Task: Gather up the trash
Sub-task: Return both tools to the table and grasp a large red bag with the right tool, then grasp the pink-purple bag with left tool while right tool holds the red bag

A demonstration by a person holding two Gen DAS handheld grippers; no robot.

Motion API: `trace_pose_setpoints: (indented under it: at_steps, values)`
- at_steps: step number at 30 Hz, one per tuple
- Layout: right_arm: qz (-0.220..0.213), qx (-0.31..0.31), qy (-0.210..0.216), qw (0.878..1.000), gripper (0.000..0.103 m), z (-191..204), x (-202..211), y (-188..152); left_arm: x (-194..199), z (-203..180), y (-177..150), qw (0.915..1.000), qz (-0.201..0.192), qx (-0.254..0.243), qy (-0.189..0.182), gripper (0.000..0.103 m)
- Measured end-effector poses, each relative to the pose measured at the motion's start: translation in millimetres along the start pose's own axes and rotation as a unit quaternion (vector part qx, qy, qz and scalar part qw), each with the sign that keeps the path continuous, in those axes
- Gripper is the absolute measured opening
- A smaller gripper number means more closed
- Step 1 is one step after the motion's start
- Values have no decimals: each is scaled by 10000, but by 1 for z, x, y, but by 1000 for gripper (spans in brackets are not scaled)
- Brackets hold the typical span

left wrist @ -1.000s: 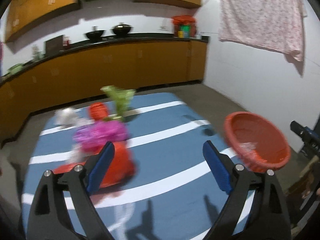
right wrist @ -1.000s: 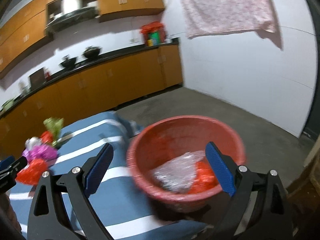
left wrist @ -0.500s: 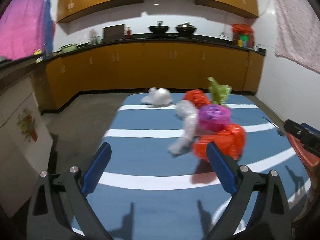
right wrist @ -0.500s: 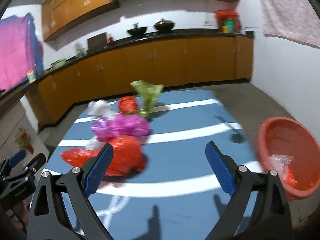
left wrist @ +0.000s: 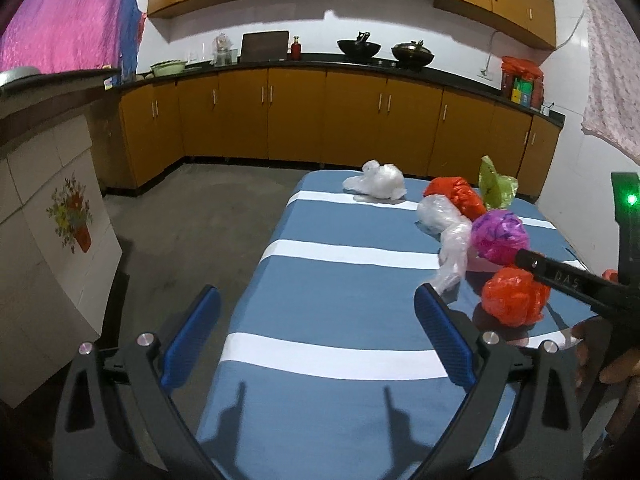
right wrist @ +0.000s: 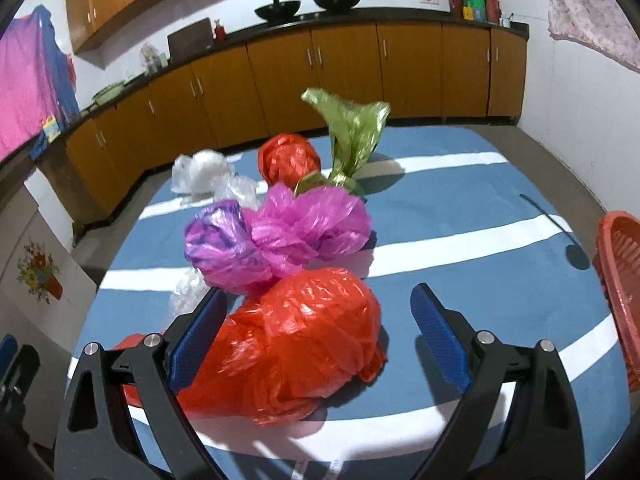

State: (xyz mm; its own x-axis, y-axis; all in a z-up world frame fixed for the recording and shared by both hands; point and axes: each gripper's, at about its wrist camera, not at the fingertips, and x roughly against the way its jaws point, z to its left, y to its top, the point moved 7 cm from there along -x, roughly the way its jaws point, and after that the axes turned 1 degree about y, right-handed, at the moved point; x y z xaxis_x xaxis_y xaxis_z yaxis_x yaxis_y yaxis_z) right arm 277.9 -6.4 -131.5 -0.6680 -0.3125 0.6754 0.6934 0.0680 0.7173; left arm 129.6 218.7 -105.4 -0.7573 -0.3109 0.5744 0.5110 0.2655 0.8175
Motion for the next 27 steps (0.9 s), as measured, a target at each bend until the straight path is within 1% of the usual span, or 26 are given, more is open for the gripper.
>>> trace_pose_setpoints:
  at_steps: [3, 5, 6, 7, 8, 10, 13, 16, 19, 22, 27]
  values:
    - [139, 149, -10, 9998, 92, 2, -7, -9, -5, -1, -1, 10000, 40, 19, -23, 95]
    - [252, 201, 103, 9994, 84, 2, -10, -16, -7, -2, -1, 10000, 63, 19, -47, 95]
    - [309, 239, 183, 9991, 75, 3, -10, -19, -8, -4, -1, 10000, 68, 21, -64, 95]
    - [339, 283, 244, 9987, 70, 3, -9, -21, -9, -6, -1, 9999, 69, 23, -78, 95]
    - [329, 315, 277, 9986, 68, 3, -7, -22, -9, -8, 0, 9999, 73, 26, -101, 95]
    - [322, 363, 334, 9983, 59, 3, -3, -23, -9, -10, -1, 9999, 75, 31, -143, 95]
    - [294, 309, 359, 9984, 55, -6, 8, -24, -9, -19, 0, 9997, 83, 16, -228, 95]
    - [254, 188, 305, 9990, 54, -21, 16, -25, -10, -27, 1, 9995, 90, -18, -315, 96]
    - [177, 81, 167, 9997, 53, -39, 25, -26, -11, -40, 3, 9990, 94, -83, -426, 96]
    - [64, 62, -145, 9999, 53, -63, 33, -28, -12, -57, 6, 9981, 78, -180, -585, 96]
    - [-134, -25, -817, 9966, 53, -111, 46, -27, -16, -97, 9, 9950, 87, -366, -925, 96]
